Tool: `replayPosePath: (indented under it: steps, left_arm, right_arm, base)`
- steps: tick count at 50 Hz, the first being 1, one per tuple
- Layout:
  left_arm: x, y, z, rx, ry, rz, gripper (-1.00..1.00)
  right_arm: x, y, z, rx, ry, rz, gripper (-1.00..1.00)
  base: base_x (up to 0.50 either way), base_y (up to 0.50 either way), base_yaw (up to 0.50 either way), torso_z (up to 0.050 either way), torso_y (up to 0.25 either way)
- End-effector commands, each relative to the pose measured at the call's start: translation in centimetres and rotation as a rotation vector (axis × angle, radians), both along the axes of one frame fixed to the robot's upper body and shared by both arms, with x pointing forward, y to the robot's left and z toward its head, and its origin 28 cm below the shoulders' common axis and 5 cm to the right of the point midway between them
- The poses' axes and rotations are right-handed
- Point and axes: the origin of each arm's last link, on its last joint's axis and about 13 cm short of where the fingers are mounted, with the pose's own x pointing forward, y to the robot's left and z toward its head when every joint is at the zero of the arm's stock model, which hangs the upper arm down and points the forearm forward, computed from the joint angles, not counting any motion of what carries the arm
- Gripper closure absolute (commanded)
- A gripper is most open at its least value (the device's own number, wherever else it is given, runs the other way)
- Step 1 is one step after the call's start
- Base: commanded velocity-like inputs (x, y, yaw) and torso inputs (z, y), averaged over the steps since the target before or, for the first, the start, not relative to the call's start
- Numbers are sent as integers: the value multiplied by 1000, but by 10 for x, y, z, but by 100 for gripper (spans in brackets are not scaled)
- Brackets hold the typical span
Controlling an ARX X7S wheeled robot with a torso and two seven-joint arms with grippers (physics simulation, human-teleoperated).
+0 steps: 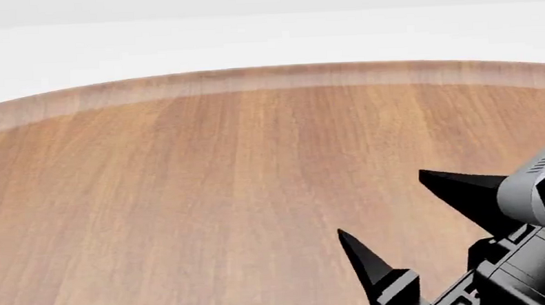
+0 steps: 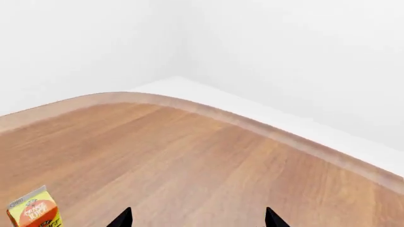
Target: Pick the milk and place it in the basket.
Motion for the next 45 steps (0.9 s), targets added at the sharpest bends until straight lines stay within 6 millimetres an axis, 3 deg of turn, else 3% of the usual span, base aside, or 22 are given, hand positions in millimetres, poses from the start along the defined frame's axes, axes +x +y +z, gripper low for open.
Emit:
replayPosePath:
  steps: [1,22,45]
  left_arm:
    - [0,0,0,0,1,0,-100]
    - [0,0,0,1,1,-1,-100]
    - [0,0,0,-1,0,1,-100]
  right_arm:
    - [5,3,-9,-35,61,163,-100]
    - [-5,12,-11,-45,130,396,-100]
    - [-14,18,-25,-70,197,510,-100]
  base:
    - [0,0,0,0,0]
    - [0,0,0,0,0]
    - [0,0,0,0,0]
